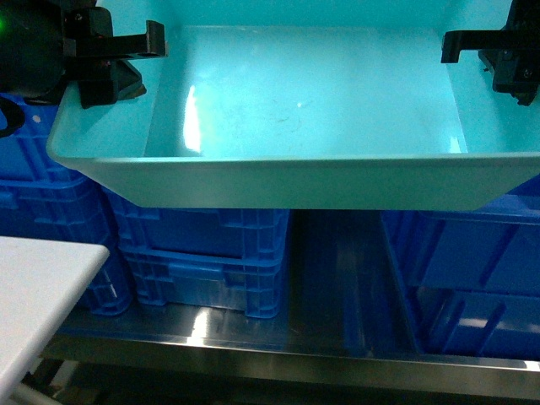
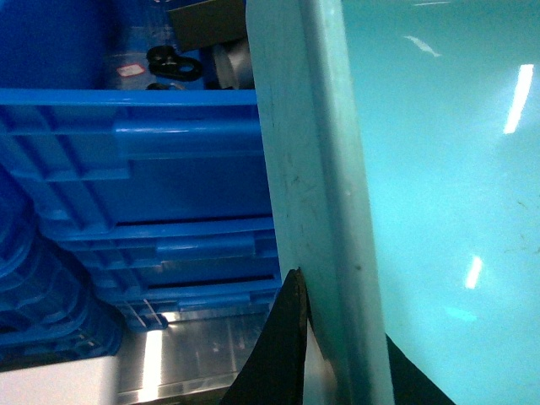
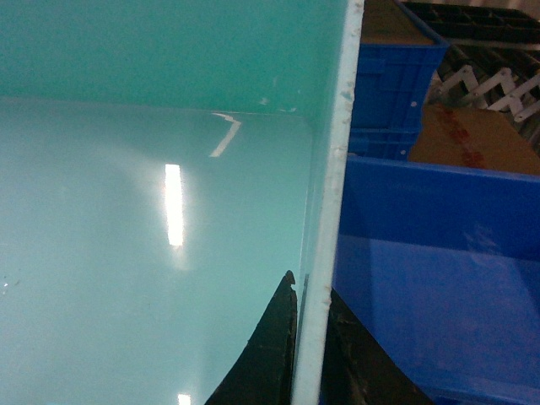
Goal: Stack blue boxes stably on right
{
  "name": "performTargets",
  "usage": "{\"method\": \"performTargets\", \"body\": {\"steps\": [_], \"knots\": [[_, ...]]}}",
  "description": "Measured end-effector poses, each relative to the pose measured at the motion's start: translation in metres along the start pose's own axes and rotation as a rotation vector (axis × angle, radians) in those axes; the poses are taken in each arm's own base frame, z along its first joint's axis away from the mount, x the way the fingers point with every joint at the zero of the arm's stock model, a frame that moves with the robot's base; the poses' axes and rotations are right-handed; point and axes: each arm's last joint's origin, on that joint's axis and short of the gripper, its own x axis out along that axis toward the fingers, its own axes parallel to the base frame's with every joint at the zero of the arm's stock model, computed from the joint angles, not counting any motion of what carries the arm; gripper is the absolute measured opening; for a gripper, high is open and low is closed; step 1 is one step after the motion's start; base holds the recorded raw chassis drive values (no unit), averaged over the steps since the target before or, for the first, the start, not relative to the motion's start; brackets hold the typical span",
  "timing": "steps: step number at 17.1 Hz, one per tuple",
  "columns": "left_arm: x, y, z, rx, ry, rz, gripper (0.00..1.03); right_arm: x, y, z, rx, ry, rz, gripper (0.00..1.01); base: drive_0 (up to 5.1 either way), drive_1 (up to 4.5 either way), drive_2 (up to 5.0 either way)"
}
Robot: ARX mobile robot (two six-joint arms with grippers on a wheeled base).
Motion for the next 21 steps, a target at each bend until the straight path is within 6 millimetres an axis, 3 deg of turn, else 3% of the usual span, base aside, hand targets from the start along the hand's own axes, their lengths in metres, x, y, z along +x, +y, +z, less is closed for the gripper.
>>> {"method": "performTargets", "body": {"steps": [4, 9, 21], "knots": [[0.0, -0.0013, 0.0001, 0.002, -0.002, -0.003, 0.05, 0.0001, -0.0007, -0.0002, 0.0, 0.002, -0.003, 0.07, -0.3, -0.26, -0.3], [-0.0007, 0.0004, 0.0005, 0.001, -0.004, -0.001, 0.05, -0.0001, 0.0012, -0.0001, 0.0, 0.0, 0.0, 0.07, 5.0, -3.53, -0.6], [-0.0007, 0.0006, 0.0, 0.0, 0.001, 0.002, 0.05, -0.0002, 0.0017, 0.0001, -0.001, -0.002, 0.003, 0.07, 5.0, -2.42, -2.4]]}}
